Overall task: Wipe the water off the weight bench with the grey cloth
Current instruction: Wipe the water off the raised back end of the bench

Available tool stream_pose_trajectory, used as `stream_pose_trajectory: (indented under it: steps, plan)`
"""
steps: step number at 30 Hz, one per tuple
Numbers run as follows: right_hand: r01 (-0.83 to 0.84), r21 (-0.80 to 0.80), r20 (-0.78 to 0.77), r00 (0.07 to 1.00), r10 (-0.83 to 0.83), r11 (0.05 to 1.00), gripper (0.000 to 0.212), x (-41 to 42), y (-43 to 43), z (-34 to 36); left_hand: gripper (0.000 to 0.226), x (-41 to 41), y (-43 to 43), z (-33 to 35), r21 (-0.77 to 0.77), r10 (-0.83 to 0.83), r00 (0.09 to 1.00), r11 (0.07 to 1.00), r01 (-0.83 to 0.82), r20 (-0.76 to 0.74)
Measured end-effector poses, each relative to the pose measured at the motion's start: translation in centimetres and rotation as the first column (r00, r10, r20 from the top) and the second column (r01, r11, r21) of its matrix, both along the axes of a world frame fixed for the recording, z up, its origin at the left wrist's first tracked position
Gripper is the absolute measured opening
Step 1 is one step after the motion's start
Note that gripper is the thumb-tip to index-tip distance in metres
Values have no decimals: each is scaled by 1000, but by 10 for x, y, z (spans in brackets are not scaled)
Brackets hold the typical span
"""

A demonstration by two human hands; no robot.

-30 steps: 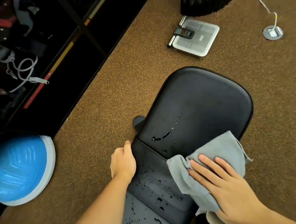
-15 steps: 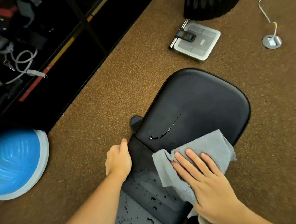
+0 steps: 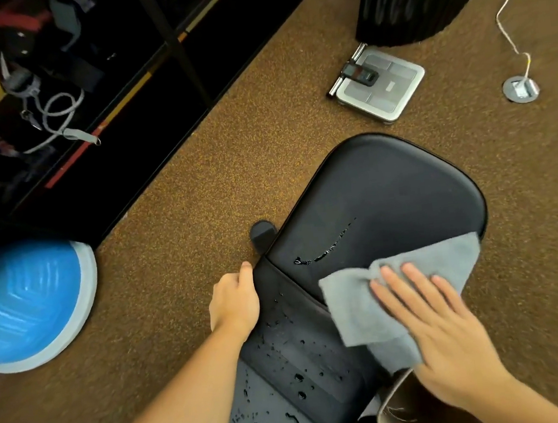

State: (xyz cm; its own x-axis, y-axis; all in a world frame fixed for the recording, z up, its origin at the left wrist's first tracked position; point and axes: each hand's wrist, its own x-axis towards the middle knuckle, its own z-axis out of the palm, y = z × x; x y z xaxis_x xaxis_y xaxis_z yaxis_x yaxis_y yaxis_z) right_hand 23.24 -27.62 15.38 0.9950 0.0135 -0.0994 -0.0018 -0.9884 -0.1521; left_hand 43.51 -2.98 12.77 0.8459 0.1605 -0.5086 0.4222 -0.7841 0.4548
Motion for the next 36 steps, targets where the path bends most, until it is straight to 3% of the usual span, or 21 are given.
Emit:
stream_pose_trajectory:
  steps: [7,9,11,13,15,19,24,30,36]
  plan:
    - [388,-82,36,922,-387,918,77,105,-12,12,59,1,-2,5,3,-12,1000,1000,12,16]
    - [416,-91,12,909,-417,905,80,141,2,15,59,1,-2,5,3,-18,1000,1000,18,24]
    - [336,-77,10,942,-337,939,82,152,25,11,59,0,-2,5,-4,-11,999,1000,11,32]
    - [198,-42,-4,980,-199,979,81,127,46,4,59,-1,-1,6,2,-5,1000,1000,5,30]
    - [165,-35,0,986,-165,986,81,83,45,1,60,-2,-1,6,11,-8,1000,1000,8,17]
    - [403,-56,9,915,-403,913,79,37,-8,6,60,0,-3,6,15,-18,1000,1000,18,-6]
    - [563,-62,23,826,-563,824,78,100,-16,10,60,0,-1,3,12,-18,1000,1000,18,-5]
    - [414,-77,3,910,-415,907,81,165,7,13,61,0,1,-3,-14,3,1000,1000,-2,30]
    - [235,-44,-11,972,-236,971,76,42,41,1,62,1,3,-6,26,-5,1000,1000,5,11]
